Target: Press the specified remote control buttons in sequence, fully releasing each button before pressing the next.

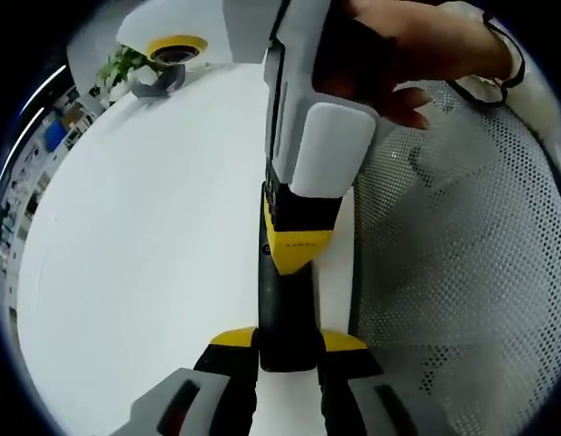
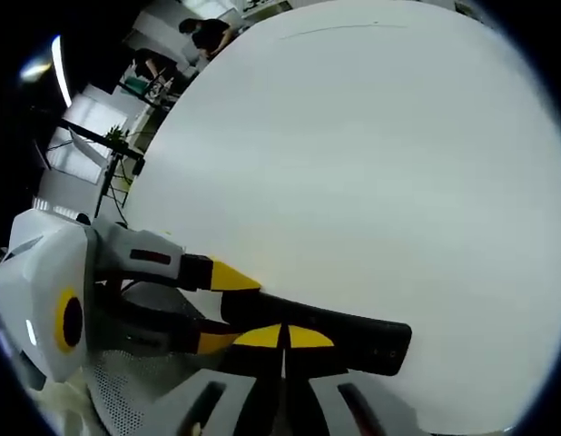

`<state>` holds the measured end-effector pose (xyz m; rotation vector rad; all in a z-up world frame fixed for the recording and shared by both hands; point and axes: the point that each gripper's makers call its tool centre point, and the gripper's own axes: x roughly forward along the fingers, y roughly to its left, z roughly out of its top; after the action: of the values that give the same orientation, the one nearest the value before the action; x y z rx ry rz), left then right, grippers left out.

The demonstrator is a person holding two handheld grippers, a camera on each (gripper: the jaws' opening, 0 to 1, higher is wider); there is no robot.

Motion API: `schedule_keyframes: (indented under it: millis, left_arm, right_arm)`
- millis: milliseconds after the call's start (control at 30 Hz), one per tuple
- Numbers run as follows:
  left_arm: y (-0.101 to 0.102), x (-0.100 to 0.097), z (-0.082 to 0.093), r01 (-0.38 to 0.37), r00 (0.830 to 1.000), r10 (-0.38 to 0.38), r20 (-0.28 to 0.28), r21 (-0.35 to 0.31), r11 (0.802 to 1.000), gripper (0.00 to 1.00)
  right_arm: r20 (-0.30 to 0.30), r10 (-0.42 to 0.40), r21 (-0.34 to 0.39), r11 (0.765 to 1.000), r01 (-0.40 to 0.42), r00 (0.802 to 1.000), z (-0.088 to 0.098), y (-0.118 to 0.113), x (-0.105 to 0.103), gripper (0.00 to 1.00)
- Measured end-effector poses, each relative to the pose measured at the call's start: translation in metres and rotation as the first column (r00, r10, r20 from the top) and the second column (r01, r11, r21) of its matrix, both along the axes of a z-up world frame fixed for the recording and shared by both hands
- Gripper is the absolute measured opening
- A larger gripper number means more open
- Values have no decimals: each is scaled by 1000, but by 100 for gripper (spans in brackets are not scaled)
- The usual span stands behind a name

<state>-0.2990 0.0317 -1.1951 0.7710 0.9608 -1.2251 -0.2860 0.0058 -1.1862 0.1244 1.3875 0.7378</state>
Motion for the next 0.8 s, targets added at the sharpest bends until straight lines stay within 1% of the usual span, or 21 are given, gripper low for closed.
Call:
schedule_keyframes:
  millis: [67,100,133,267,500,667,800]
  left_arm:
    - [0,0,0,-1,1000,1,0,0,1000,23]
    - [0,0,0,-1,1000,1,1,0,1000,23]
    - [0,0,0,-1,1000,1,0,0,1000,23]
    - [0,0,0,-5,1000,5,1,-3,1000,23]
    - [0,0,0,-4,1000,4,0,-2,1000,23]
    - [0,0,0,-4,1000,4,0,-2,1000,23]
    - [0,0,0,-6,1000,6,0,-2,1000,23]
  right_arm:
    - [11,6,4,1000,-6,1000,1,2,1,0]
    - [13,8,22,1000,-8,1000,2,5,1,0]
    - [1,11,37,999,-11,1000,3,8,-1,0]
    - [3,46,20,999,-46,999,-1,11,-5,0]
    - [7,56,18,998,-56,998,1,12,-5,0]
    - [-4,49,36,998,-49,999,0,14,-3,0]
    - [4,52,36,998,-53,999,0,14,-2,0]
